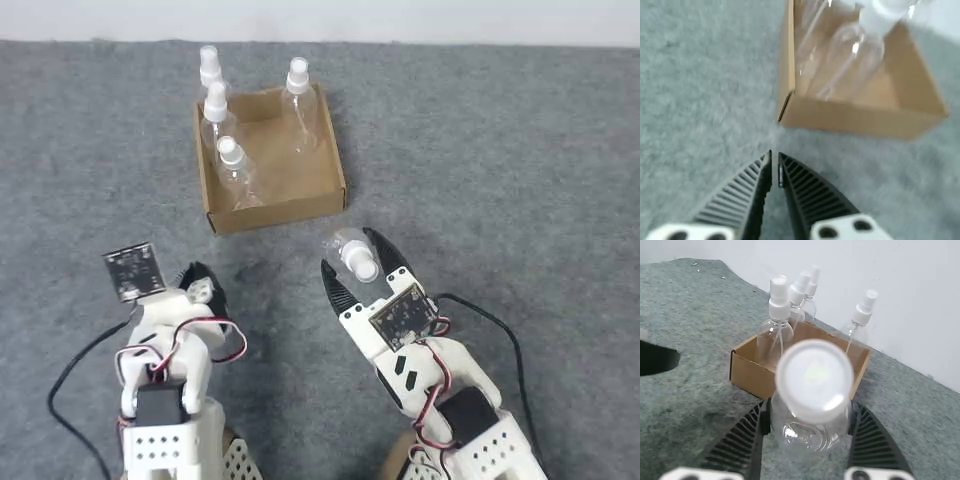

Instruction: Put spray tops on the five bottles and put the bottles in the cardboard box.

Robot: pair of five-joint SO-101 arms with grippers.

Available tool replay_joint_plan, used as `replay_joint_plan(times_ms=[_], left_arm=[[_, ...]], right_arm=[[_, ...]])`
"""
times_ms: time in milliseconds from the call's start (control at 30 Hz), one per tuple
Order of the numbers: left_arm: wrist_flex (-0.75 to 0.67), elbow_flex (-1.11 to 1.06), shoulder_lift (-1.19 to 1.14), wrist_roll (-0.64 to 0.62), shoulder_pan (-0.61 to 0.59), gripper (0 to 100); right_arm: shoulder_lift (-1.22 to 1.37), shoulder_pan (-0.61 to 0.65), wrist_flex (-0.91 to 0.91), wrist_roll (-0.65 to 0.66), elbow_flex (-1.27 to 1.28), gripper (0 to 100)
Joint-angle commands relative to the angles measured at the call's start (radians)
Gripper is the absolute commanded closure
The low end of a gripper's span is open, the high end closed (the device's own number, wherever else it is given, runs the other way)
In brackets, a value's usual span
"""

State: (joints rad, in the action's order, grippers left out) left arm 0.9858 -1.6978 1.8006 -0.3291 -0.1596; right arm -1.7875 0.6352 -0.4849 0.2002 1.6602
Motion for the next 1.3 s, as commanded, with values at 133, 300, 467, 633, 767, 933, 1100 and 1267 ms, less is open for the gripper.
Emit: replay_joint_plan(times_ms=[133,300,467,633,767,933,1100,1267], left_arm=[[0.086,0.012,-0.006,0.109,-0.003,99],[0.146,0.012,-0.003,0.203,-0.005,99],[0.227,0.012,-0.005,0.264,-0.005,99],[0.244,0.012,-0.003,0.262,-0.006,99],[0.244,0.012,-0.003,0.262,-0.005,99],[0.245,0.012,-0.003,0.262,-0.005,99],[0.245,0.012,-0.003,0.262,-0.005,99],[0.245,0.012,-0.003,0.262,-0.005,99]], right_arm=[[-0.027,0.007,-0.004,-0.009,0.023,87.9],[-0.027,0.007,-0.010,-0.009,0.023,87.9],[-0.027,0.007,-0.010,-0.009,0.023,87.9],[-0.027,0.007,-0.007,-0.009,0.023,87.9],[-0.027,0.007,-0.010,-0.009,0.023,87.9],[-0.027,0.007,-0.007,-0.009,0.023,87.9],[-0.027,0.007,0.018,0.000,0.011,88.0],[-0.024,0.005,0.030,0.000,-0.020,88.0]])
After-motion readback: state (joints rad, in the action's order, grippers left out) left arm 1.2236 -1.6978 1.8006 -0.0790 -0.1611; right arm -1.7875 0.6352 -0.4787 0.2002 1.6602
